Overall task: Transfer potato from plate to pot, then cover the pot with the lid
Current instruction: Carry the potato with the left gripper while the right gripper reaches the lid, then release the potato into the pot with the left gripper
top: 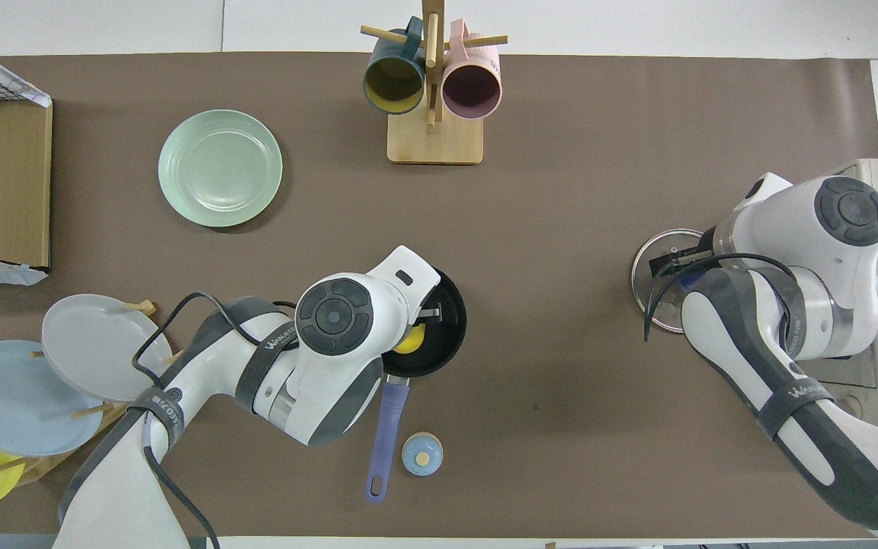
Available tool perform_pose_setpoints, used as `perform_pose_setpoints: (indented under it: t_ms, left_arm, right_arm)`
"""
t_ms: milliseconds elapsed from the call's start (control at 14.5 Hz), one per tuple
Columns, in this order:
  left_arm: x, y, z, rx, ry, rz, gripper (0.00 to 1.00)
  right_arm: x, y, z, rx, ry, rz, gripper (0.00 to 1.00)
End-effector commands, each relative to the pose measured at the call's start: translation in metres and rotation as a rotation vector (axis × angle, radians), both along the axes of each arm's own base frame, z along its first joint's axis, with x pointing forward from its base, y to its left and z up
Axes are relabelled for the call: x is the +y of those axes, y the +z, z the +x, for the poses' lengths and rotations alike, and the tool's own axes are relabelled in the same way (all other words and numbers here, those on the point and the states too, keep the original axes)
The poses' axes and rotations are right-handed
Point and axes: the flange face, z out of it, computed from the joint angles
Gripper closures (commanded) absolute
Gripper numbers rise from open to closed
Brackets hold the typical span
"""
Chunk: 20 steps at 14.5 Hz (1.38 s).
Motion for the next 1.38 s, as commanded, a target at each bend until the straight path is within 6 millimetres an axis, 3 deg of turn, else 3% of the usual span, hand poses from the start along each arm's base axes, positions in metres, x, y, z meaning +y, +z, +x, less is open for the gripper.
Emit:
perform_pose_setpoints:
  t_ms: [0,275,344,482,620,1033,1308]
  left_arm:
    - [0.000,-0.006,-0.004,-0.021,-0.018,0.009,1.00]
    - [-0.003,-0.006,-0.006,-0.029,-0.036,0.019,1.00]
    - [-0.003,-0.006,-0.006,-0.034,-0.045,0.024,0.85]
    - [-0.002,-0.006,-0.006,-0.036,-0.047,0.027,0.27]
    - [-0.003,-0.006,-0.006,-0.036,-0.047,0.027,0.00]
    - [-0.003,-0.002,-0.003,-0.039,-0.048,0.025,0.00]
    - [0.001,0.013,0.003,-0.035,-0.041,0.028,0.00]
  right_arm:
    - [-0.010,-0.003,-0.013,-0.017,0.022,0.007,0.00]
    - [-0.010,-0.007,-0.018,-0.017,0.022,0.006,0.00]
    - [-0.010,-0.007,-0.018,-0.015,0.022,0.006,0.00]
    - [-0.011,-0.006,-0.017,-0.017,0.023,0.006,0.03]
    - [-0.010,-0.007,-0.018,-0.011,0.031,0.006,0.10]
    - [-0.011,-0.007,-0.018,-0.008,0.043,0.006,0.17]
    - [-0.010,-0.006,-0.018,-0.008,0.045,0.006,0.39]
